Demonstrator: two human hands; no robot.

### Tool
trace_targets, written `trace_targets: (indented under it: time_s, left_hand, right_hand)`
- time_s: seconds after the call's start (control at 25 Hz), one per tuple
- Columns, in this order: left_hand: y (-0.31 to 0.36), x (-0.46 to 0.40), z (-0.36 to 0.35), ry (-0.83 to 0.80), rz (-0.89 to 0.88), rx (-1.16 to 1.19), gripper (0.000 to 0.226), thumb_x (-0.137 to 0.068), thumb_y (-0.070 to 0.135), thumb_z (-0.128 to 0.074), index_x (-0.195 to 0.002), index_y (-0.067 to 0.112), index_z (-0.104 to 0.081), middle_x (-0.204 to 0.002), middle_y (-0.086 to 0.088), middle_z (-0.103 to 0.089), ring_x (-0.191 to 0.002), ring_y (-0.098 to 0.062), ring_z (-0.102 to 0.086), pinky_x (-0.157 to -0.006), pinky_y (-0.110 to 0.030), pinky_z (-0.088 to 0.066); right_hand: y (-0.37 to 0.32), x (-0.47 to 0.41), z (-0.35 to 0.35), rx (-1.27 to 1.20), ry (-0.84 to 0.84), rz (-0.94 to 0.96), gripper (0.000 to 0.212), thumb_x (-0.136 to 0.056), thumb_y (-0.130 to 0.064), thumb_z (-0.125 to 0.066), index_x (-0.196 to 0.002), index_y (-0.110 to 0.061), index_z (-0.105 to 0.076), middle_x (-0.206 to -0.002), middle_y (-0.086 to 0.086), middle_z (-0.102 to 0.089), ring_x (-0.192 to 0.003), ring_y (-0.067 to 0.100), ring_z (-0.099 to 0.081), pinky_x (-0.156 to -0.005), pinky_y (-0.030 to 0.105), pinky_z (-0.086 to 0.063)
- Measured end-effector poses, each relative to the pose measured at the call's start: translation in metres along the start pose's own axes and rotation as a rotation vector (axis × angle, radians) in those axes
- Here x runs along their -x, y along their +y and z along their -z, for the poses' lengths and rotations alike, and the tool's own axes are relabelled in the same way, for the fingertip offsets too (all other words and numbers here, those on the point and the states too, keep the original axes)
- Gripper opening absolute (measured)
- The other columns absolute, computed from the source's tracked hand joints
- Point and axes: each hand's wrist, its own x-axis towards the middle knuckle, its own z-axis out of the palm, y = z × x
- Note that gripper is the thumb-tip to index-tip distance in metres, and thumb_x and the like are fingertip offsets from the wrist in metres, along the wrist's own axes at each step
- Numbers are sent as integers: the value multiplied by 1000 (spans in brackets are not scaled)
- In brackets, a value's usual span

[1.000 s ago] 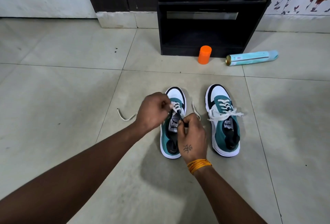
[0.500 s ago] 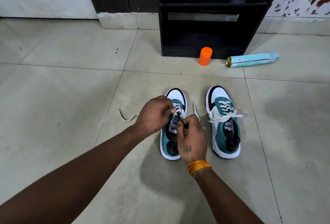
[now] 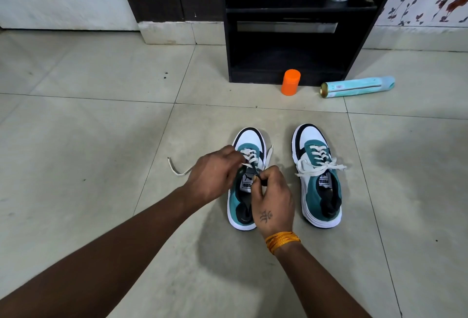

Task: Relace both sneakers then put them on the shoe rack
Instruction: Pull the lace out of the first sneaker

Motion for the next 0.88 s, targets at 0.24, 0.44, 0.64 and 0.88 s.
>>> trace_targets:
  time_s: [0.24,0.44,0.64,0.88]
  left_hand:
    - [-25,-6,15,233,590,114,23,-88,10,-69,-106,20,-80,-107,2,-79,-98,-23,-74,-84,-28,-54]
    - [3,0,6,-68,2,-125,37,-88,15,-59,-120,27,-71,-116,4,-72,-90,-27,-74,-65,-37,-59]
    - [-8,-13,7,205,709,184,23,-81,6,-61,-82,23,-77,-81,5,-77,-73,-13,-70,-63,-23,-49]
    - [6,-4,3,-98,114,-114,34,-89,19,-60,-122,27,-66,-120,4,-68,-89,-27,-71,-68,-40,-59]
  right_hand:
    - [-2,0,1,13,-3,2,15,-96,-22,-59,-91,-22,-45,-87,-1,-59,-78,25,-62,-65,43,-51]
    - [-1,-1,0,9,-6,4,15,-95,-21,-60,-91,-21,-46,-87,0,-60,-79,28,-63,-65,43,-49]
    - [-2,0,1,3,-11,5,14,-95,-22,-61,-92,-21,-48,-88,-1,-61,-80,26,-63,-65,41,-49]
    - [-2,-1,0,-4,0,-3,15,-94,-21,-62,-91,-20,-47,-87,-1,-61,-79,27,-62,-65,42,-49]
